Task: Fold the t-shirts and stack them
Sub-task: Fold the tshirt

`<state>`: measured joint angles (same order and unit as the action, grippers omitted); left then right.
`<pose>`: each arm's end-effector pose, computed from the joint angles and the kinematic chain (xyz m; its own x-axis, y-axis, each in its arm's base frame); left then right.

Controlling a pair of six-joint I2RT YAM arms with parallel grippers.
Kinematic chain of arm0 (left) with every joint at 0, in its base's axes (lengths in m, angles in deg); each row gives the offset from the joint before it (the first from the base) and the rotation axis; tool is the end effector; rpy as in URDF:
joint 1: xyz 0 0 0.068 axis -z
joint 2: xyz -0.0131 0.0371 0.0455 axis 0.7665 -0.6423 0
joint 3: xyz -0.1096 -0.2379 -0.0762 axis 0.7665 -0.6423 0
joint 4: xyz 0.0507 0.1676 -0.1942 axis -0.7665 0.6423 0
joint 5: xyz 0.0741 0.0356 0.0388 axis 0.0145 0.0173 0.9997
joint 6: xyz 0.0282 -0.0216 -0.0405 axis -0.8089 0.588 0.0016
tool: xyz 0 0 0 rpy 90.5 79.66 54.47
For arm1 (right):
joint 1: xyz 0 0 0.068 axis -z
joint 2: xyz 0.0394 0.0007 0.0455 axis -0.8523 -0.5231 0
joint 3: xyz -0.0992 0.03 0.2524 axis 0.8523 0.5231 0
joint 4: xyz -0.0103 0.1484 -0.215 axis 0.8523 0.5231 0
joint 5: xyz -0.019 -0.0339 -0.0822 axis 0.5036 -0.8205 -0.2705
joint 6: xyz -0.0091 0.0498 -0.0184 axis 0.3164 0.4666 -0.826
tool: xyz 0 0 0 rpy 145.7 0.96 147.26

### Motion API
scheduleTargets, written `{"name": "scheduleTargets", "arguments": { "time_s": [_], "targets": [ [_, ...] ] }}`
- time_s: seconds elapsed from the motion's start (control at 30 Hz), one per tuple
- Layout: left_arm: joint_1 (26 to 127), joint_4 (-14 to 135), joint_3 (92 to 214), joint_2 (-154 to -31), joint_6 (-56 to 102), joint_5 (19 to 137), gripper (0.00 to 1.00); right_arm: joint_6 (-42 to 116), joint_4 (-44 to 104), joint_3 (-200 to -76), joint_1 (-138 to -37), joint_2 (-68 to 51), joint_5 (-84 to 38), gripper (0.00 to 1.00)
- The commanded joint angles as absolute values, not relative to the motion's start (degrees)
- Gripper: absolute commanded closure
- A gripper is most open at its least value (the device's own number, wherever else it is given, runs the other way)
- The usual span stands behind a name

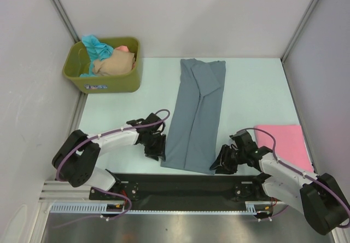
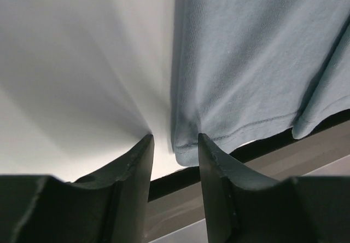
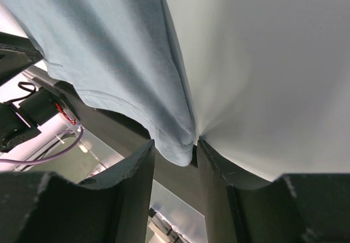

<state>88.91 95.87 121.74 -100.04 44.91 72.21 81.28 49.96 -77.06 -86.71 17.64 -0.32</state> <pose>0.1797 -0.1559 0.1497 -0.9901 0.1137 -0.0828 0.1350 0.9338 -0.3314 0.1197 0.0849 0.1253 -0.9708 0.2367 0.0390 0.2034 0.7257 0.6573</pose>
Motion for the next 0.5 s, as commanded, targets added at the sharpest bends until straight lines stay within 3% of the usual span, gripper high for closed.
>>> {"name": "scheduleTargets", "arguments": {
  "time_s": [0.0,0.23,0.47],
  "targets": [
    [88.71,93.75,119.64,-101.33,45.20,72.87,0.57,82.85,48.12,-75.61,-87.11,17.56,-2.44,0.57],
    [88.71,91.73,117.27,-101.15,45.47,70.86,0.61,85.14,46.01,-73.86,-87.46,17.21,-2.35,0.59],
    [88.71,90.49,114.90,-100.62,47.92,69.79,0.59,85.58,46.01,-73.42,-87.46,17.56,-3.40,0.60]
  ]
}}
